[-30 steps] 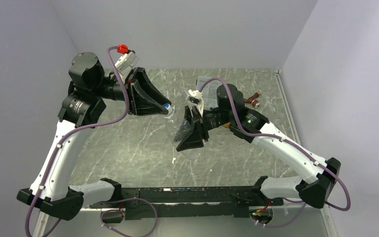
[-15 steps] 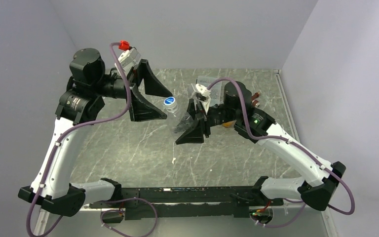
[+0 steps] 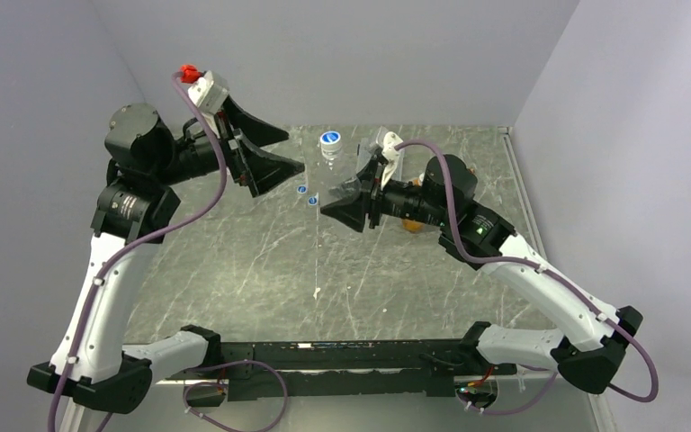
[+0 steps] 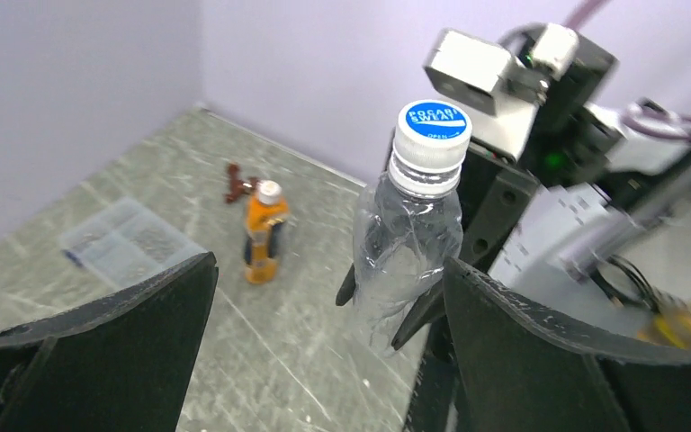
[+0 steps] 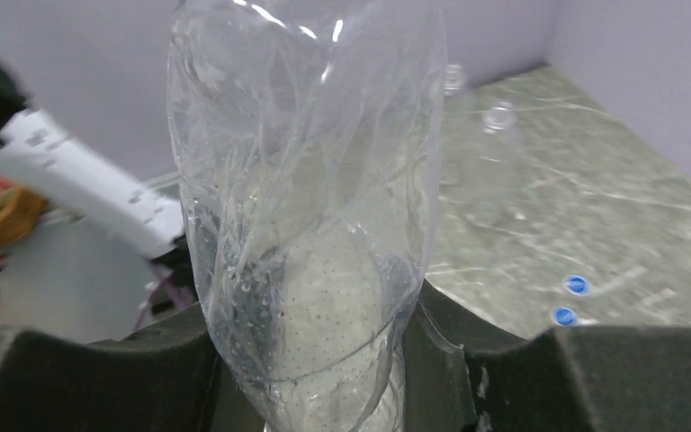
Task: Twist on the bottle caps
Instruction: Screw the bottle cap onto the plastic bottle.
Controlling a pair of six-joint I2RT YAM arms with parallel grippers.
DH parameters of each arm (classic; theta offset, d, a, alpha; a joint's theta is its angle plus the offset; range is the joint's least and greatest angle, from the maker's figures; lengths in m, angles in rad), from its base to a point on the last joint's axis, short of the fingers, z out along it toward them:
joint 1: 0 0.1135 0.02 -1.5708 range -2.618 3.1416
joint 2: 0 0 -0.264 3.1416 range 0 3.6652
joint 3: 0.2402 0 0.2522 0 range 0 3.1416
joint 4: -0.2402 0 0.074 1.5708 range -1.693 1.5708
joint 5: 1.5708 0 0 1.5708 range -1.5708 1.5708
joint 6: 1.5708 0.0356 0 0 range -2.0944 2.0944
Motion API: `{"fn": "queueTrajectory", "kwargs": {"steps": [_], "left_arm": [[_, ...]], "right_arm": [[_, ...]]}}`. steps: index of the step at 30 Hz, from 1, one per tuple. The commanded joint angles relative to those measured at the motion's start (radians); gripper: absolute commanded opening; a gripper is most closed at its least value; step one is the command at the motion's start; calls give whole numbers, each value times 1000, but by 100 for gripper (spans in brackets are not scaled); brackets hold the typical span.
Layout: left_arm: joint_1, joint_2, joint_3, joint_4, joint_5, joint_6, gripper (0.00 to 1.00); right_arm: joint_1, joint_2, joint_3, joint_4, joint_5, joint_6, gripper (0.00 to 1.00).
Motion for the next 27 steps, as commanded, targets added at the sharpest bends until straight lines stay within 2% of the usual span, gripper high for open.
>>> {"fn": "queueTrajectory", "kwargs": {"steps": [1, 4, 11, 27], "left_arm": [[5, -36, -18, 139, -303, -38, 99], [5, -23, -17, 199, -336, -65, 99], [-2, 30, 22, 267, -370, -96, 98], [-114, 159, 121, 175, -477, -78, 85]], "right_arm": [[31, 2, -8, 101, 337, 11, 20], [55, 34, 4, 107, 448, 0, 19], [74, 105, 48, 110, 560, 5, 18], [113, 186, 113, 94, 618, -10, 17]]}}
